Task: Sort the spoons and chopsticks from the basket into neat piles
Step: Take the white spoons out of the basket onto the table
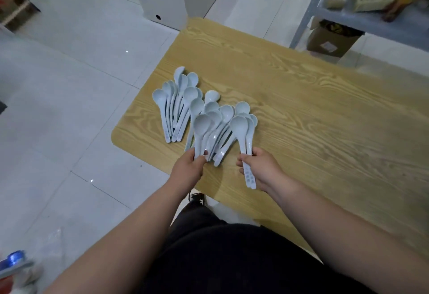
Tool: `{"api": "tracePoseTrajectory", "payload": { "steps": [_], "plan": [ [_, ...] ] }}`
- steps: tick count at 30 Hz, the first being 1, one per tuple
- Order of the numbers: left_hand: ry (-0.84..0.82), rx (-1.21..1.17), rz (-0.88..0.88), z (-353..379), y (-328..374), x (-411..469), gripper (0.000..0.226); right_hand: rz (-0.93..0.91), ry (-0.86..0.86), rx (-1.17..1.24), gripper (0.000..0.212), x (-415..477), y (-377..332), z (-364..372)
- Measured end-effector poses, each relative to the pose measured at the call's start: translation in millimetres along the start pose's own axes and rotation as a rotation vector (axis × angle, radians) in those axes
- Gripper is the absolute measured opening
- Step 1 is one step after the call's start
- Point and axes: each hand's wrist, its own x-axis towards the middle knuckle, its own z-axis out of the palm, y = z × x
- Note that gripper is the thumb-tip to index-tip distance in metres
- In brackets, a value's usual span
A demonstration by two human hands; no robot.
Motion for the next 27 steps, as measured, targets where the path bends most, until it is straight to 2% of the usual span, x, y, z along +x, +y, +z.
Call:
{"api": "tracePoseTrajectory", "payload": {
  "steps": [6,9,11,14,17,21,25,27],
  "plan": [
    [-0.026,0.389,0.173,-54.7,13.8,108.3,0.019,-0.081,0.201,-0.095,0.017,47.5,-38.8,62.7],
    [-0.086,0.517,0.253,-61.1,23.0,140.4,0.009,-0.153,0.305,-0.349,0.014,64.9,-54.4,84.8],
    [-0.125,0.61,0.332,-61.7,26.5,151.7,0.037,-0.228,0.32,-0.564,0.02,73.5,-61.1,92.9],
    [-0.055,0.844,0.496,-62.5,20.2,163.5,0.051,-0.242,0.311,-0.702,0.027,86.4,-65.0,100.3],
    [-0.007,0.82,0.549,-64.7,13.6,168.9,0.056,-0.27,0.344,-0.831,0.03,93.4,-62.7,103.9],
    [0.019,0.885,0.581,-74.0,11.9,177.7,0.068,-0.304,0.351,-0.892,0.052,90.4,-52.1,100.8],
    [0.099,0.883,0.577,-94.0,7.1,182.1,0.079,-0.324,0.353,-0.919,0.046,79.6,-42.3,96.6],
    [0.102,0.869,0.574,-102.9,2.9,185.1,0.082,-0.334,0.351,-0.909,0.054,72.7,-39.9,94.8]
  ]
}}
